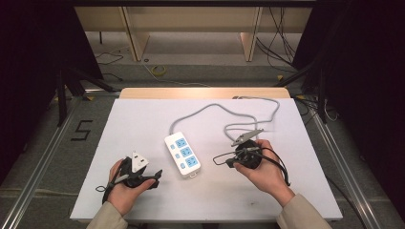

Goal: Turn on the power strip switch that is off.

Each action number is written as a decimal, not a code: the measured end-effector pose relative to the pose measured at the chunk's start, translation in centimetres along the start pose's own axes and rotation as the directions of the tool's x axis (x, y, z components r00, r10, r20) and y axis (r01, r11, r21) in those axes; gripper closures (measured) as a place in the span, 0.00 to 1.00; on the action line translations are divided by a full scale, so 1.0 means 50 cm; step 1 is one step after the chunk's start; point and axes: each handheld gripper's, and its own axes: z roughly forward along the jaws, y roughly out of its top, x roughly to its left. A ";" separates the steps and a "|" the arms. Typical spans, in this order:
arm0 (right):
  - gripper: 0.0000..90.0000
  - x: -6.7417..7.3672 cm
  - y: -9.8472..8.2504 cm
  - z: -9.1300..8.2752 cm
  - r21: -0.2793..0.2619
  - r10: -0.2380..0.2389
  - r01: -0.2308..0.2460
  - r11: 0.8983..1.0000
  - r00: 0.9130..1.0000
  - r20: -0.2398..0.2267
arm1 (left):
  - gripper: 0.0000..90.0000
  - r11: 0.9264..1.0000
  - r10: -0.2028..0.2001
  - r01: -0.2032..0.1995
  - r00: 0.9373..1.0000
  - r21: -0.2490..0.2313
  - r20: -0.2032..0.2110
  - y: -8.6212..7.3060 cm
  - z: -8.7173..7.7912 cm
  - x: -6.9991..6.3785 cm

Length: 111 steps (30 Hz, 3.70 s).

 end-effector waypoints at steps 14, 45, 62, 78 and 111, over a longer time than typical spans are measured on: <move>1.00 0.010 0.025 0.010 0.022 -0.008 0.008 1.000 1.000 -0.009 | 0.22 1.000 0.001 -0.001 1.000 0.000 0.001 0.000 0.000 -0.001; 1.00 0.031 0.075 0.037 0.062 -0.033 0.034 0.997 0.999 -0.025 | 0.23 1.000 0.005 -0.005 1.000 0.001 0.001 0.001 0.001 -0.001; 1.00 0.042 0.102 0.052 0.083 -0.044 0.046 0.995 0.999 -0.033 | 0.23 1.000 0.004 -0.004 1.000 0.000 0.001 0.001 0.001 -0.002; 1.00 0.058 0.133 0.066 0.097 -0.061 0.065 0.993 0.997 -0.043 | 0.23 1.000 0.005 -0.005 1.000 0.001 0.000 0.001 0.002 -0.003; 1.00 0.084 0.176 0.103 0.131 -0.077 0.085 0.988 0.995 -0.066 | 0.23 1.000 0.007 -0.007 1.000 -0.002 0.003 0.001 0.003 -0.005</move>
